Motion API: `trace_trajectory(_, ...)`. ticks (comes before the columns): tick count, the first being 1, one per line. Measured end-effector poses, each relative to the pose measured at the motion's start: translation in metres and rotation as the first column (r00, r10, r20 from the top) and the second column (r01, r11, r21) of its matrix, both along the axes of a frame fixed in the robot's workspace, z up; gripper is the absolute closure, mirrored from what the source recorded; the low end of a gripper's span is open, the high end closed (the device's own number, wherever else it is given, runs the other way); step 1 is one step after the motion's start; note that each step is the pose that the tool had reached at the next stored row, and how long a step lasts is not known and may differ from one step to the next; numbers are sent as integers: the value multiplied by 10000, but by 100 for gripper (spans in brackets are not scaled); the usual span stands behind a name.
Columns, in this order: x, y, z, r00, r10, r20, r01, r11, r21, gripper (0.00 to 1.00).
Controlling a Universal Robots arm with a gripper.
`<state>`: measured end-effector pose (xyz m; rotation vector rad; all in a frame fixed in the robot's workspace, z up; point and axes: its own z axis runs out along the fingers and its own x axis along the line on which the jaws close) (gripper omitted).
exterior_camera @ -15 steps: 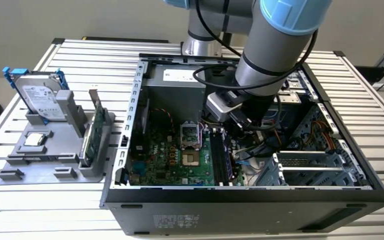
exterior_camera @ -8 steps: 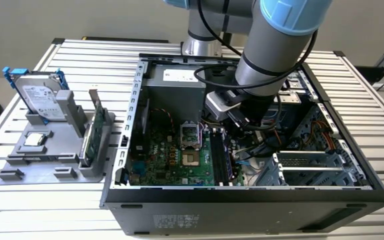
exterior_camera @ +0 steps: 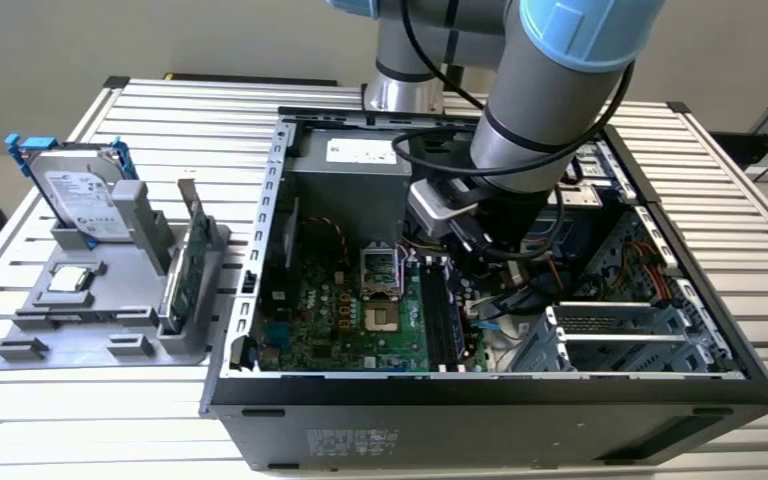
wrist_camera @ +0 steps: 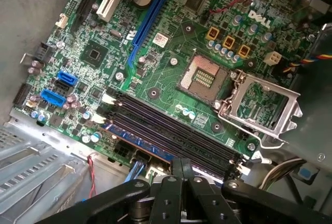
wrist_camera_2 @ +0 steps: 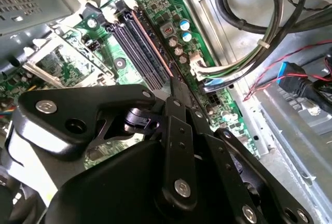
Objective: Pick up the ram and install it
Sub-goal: 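Press down the ram until it locks into place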
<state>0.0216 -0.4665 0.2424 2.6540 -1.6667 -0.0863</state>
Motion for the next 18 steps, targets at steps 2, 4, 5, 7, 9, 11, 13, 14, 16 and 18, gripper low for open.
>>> trace_trajectory(2, 0, 0, -2, 9998, -174, 0, 174, 9998, 1, 100)
trace_trajectory(4, 0, 0, -4, 9993, -379, 0, 379, 9993, 1, 100)
trace_trajectory(5, 0, 0, -5, 9988, -484, 0, 484, 9988, 0, 100)
trace_trajectory(7, -1, 0, -6, 9974, -727, 0, 727, 9974, -1, 100)
trace_trajectory(9, 0, 0, -8, 9950, -996, 0, 996, 9950, 0, 100)
trace_trajectory(11, 0, 0, -9, 9922, -1250, 0, 1250, 9922, 0, 100)
trace_trajectory(13, 0, 0, -11, 9888, -1489, 0, 1489, 9888, 1, 100)
trace_trajectory(14, 0, 0, -12, 9871, -1602, 0, 1602, 9871, 1, 100)
trace_trajectory(16, 0, 0, -16, 9830, -1834, 0, 1834, 9830, 0, 100)
trace_trajectory(18, 0, -1, -21, 9782, -2076, 0, 2076, 9782, -1, 100)
